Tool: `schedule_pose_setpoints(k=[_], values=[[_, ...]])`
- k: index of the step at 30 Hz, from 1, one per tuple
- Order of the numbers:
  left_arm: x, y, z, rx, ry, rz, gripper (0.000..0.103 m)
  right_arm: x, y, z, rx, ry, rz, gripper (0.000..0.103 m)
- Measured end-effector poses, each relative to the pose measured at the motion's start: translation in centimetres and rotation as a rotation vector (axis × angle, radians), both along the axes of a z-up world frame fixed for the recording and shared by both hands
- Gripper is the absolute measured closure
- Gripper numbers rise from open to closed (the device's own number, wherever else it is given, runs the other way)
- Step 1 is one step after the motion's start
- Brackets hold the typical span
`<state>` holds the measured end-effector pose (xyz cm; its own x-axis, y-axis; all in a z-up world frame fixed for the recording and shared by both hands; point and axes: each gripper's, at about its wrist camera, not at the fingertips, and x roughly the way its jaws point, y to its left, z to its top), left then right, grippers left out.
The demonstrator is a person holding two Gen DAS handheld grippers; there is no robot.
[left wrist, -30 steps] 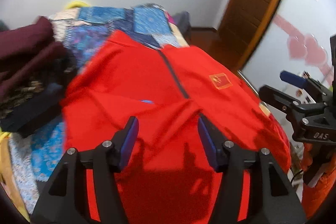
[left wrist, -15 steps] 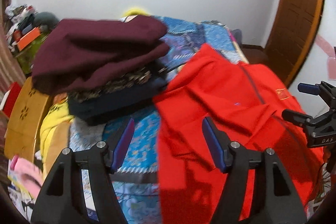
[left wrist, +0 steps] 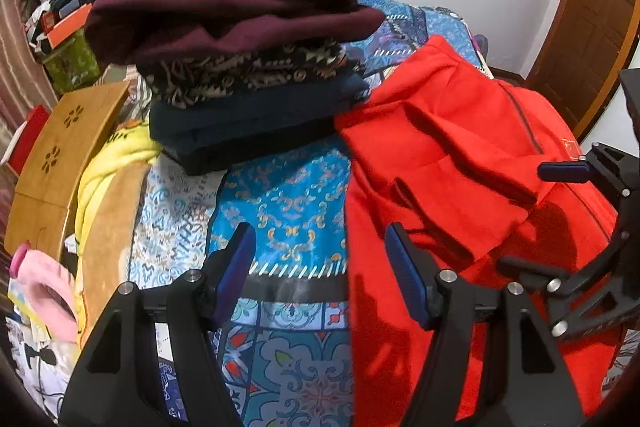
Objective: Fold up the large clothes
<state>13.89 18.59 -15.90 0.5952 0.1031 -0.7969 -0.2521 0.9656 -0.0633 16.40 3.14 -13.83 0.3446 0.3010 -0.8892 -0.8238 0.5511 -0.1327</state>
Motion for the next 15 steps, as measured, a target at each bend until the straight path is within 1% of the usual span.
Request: schedule_pose_setpoints(k=[1, 2, 3, 5, 6, 7, 8, 9, 11, 15], values=[[-0.1, 0.1, -0.2, -0.004, 0.004, 0.003, 0.037, -0.2, 0.5, -0.5, -0.017, -0.002, 0.015, 0.006], [-0.2, 0.3, -0.3, -0.008, 0.007, 0.005, 0.037, -0.2, 1.0, -1.2, -0.036, 0.004, 0.023, 0.014], [-0.3, 0.4, -0.5, -0.012, 0.01, 0.007, 0.037, -0.1, 1.4, -1.7, -0.055, 0.013, 0.024, 0.019], [-0.4, 0.6, -0.7, -0.016, 0.015, 0.011, 0.037, 0.3, 1.9, -3.1, -0.088, 0.055, 0.02, 0.041], [-0.5, 0.7, -0.9, -0.019, 0.019, 0.012, 0.037, 0.5, 2.0, -3.6, -0.097, 0.073, 0.016, 0.047], [-0.6, 0.6, -1.0, -0.021, 0.022, 0.013, 0.037, 0.7, 2.0, -4.0, -0.1, 0.093, 0.011, 0.057], [-0.6, 0.7, -1.1, -0.023, 0.026, 0.014, 0.037, 0.8, 2.0, -4.3, -0.092, 0.115, 0.006, 0.067], [-0.6, 0.6, -1.3, -0.027, 0.03, 0.014, 0.037, 1.1, 1.8, -4.4, -0.077, 0.137, -0.003, 0.071], [-0.5, 0.6, -1.4, -0.028, 0.036, 0.012, 0.037, 1.6, 1.3, -3.9, -0.024, 0.161, -0.03, 0.086], [0.1, 0.3, -2.0, -0.031, 0.052, 0.003, 0.037, 2.6, -0.5, -1.2, 0.103, 0.159, -0.102, 0.091]])
